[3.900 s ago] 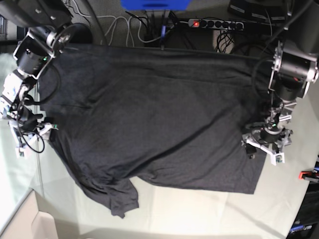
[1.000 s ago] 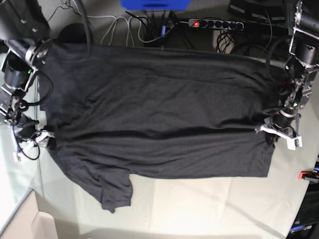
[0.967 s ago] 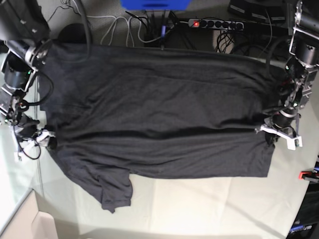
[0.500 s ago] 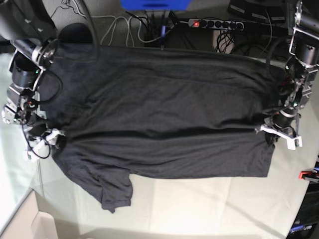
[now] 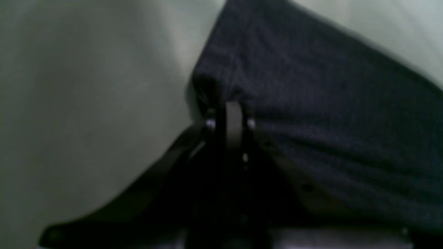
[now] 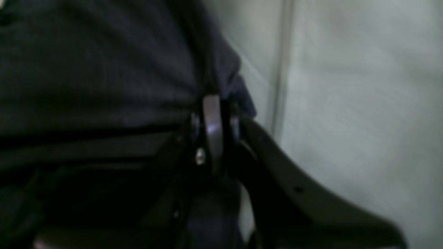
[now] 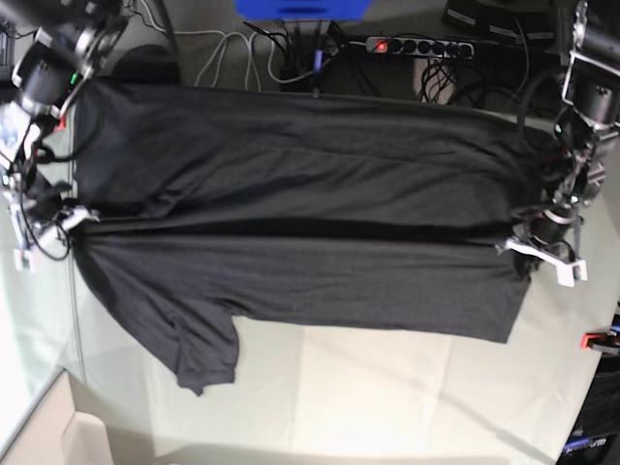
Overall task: Layout the t-shirt on the table in an organized manner, then fold the t-shirt properly
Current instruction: 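Lift the grasped edge with both grippers and fold it over the shirt, then release and regrasp the folded shirt's edge with both grippers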
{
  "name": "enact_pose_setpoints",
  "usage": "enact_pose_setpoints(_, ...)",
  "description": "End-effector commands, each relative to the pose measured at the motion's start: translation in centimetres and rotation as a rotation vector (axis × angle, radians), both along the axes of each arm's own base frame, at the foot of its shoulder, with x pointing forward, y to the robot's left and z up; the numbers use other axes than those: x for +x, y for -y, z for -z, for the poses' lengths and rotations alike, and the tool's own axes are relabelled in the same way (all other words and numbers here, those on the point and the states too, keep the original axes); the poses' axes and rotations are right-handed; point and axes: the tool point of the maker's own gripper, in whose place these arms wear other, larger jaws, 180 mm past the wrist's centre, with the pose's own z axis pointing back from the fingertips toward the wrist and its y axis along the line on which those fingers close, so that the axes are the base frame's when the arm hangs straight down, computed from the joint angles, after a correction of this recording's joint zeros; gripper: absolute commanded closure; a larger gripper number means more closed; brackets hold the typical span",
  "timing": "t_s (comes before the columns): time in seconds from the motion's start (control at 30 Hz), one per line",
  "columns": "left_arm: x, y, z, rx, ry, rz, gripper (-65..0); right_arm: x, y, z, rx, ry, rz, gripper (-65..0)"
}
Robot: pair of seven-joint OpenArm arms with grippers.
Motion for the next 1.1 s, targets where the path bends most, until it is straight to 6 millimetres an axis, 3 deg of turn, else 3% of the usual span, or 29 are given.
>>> enact_pose_setpoints(0.0,0.8,-1.8,-2.2,0.036,0.058,-0.01,-0.1,0.4,0.4,-2.0,-0.015,0.068,-0.004,0.0)
enact_pose_setpoints(0.17,-0.5,-1.3,-2.1,0.034,0.055,0.013,-0.1,-2.8,-1.2,-2.2,-0.03,0.072,-0.019,0.0)
enact_pose_setpoints(0.33,-3.6,-4.6,-3.1,0.018,0.087,-0.092,-0.1,-5.4,-1.5,-0.7,-0.028,0.023,-0.019,0.0)
enact_pose_setpoints(0.53,-5.1,-5.6,-4.0,0.017,0.11,-0.123,-0.1,-5.6,-1.5,-0.6,-0.029,0.014,-0.02,0.0)
enact_pose_setpoints(0.77,-5.6,-4.6,-2.6,-0.008,0.039,-0.101,-0.6,-6.7,-1.8,0.0,-0.031,-0.014,-0.029,0.0)
enact_pose_setpoints(0.9,-6.5,-3.6,-0.9,-0.052,-0.103,-0.063,-4.5,-6.8,-1.6,0.0,-0.032,-0.014,-0.023,-12.4)
enact_pose_setpoints(0.97,-5.9,-3.1,-1.0,-0.067,-0.124,-0.044,-12.2,-6.8,-1.4,-0.1,-0.035,-0.014,-0.022,-20.8)
enact_pose_setpoints(1.07,-5.9,-4.5,-1.8,-0.087,-0.098,-0.096,-24.8,-6.8,-1.3,-0.1,-0.036,-0.015,-0.022,-31.6)
